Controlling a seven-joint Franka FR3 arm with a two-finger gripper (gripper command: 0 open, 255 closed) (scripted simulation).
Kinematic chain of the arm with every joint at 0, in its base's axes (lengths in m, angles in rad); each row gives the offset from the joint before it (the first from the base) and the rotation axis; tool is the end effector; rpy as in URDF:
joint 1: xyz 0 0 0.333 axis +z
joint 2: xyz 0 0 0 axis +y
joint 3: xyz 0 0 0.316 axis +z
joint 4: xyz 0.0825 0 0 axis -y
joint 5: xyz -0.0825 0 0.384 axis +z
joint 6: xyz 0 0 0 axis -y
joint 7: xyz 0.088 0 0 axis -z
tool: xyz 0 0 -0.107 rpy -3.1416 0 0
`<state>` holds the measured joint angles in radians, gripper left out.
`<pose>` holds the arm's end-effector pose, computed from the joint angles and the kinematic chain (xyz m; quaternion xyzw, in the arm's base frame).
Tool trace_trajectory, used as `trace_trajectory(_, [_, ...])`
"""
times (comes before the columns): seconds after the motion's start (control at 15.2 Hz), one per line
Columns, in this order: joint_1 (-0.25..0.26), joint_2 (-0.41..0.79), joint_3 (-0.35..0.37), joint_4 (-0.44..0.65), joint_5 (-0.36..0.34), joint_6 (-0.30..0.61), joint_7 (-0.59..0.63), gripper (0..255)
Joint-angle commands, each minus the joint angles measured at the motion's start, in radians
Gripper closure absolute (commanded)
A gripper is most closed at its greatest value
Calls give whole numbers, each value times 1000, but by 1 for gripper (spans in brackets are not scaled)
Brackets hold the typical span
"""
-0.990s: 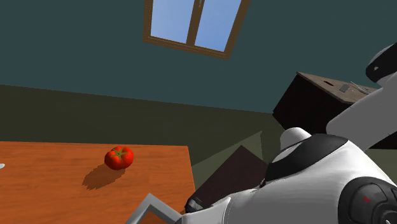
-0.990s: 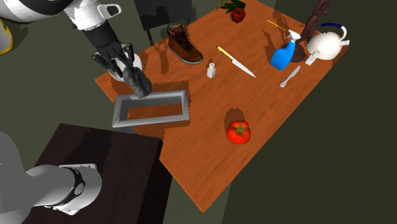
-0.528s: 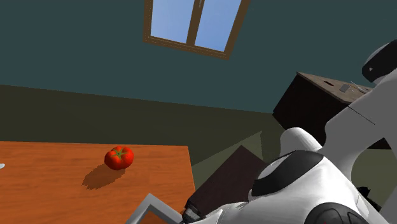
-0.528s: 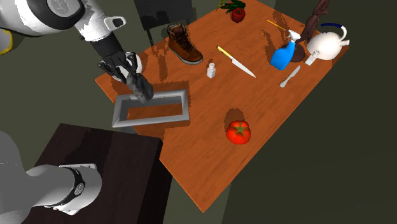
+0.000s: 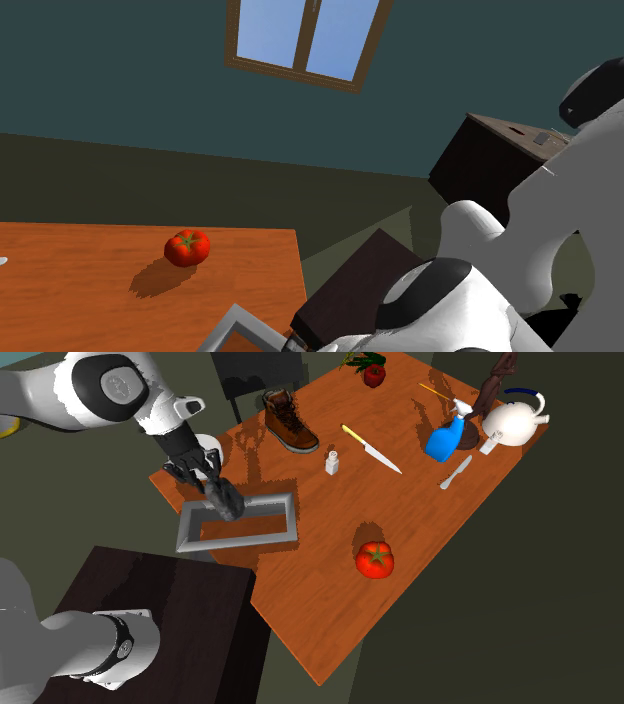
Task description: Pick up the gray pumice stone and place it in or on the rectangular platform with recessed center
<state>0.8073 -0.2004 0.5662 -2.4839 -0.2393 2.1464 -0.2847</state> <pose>0.0983 0.4250 0.3410 0.6169 0.7682 0.0010 0.1709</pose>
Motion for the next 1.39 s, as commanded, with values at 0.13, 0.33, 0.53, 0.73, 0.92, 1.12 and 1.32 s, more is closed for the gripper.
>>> trace_trajectory(0.13, [-10, 49, 11, -18, -39, 54, 42, 255])
trace_trajectory(0.33, [-18, 86, 17, -29, -72, 91, 76, 255])
trace_trajectory(0.53, [-21, 106, 19, -34, -91, 109, 94, 255])
trace_trajectory(0.73, [-21, 106, 19, -34, -91, 109, 94, 255])
trace_trajectory(0.92, [-21, 106, 19, -34, -91, 109, 94, 255])
trace_trajectory(1.12, [-22, 106, 18, -34, -91, 109, 94, 0])
trace_trajectory(1.32, [-22, 106, 18, -35, -91, 110, 94, 0])
